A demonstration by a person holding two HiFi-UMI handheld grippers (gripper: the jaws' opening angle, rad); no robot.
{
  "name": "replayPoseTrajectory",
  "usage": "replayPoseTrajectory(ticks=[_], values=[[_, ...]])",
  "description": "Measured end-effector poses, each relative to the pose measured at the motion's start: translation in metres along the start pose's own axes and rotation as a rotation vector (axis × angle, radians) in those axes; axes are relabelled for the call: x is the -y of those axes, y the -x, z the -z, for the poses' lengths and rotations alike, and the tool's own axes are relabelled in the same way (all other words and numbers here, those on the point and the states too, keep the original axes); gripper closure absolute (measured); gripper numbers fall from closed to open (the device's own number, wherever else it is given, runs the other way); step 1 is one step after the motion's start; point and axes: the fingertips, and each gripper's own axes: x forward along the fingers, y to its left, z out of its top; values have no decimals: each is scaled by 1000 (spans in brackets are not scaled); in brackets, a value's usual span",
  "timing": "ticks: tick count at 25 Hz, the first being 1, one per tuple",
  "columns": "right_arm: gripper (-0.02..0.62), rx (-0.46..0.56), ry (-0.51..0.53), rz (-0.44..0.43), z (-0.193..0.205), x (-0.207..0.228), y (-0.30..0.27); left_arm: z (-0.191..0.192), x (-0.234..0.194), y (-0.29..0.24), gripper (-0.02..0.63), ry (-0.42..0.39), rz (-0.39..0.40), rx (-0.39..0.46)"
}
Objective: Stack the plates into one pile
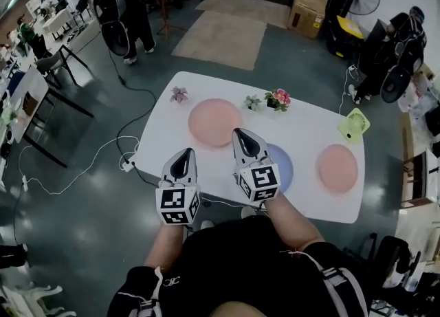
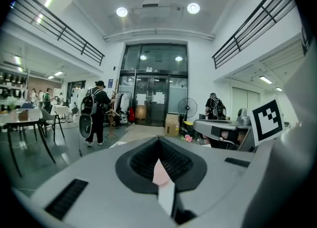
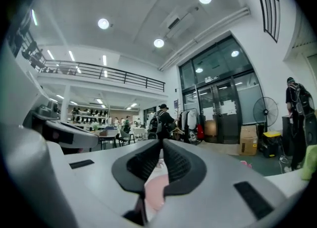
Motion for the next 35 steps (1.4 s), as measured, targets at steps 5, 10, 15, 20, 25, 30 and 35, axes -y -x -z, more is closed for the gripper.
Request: replayPoseTrajectory(ticks=[5,10,15,20,25,30,35], values=[[436,-77,44,-154,25,-12,-27,7,-11,1,594,18,-91,2],[431,-223,174,-291,68,-36,-59,17,-27,21,594,46,-185,-5],[414,-478,448,-478,152,-69,-98,33,-52,53,594,80,-288,-17],[396,-742,657,-541,246,-67,-116,53,-70,85,594,105,-372,-39],[394,-896,785,-520,295,-54,-122,63,-87,118,594,121,-436,-56],[402,-995,828,-486,321,-43,-124,66,-99,135,594,127,-465,-65],[555,-992,888,-454,321,-43,-120,61,-106,144,594,123,-458,-66]])
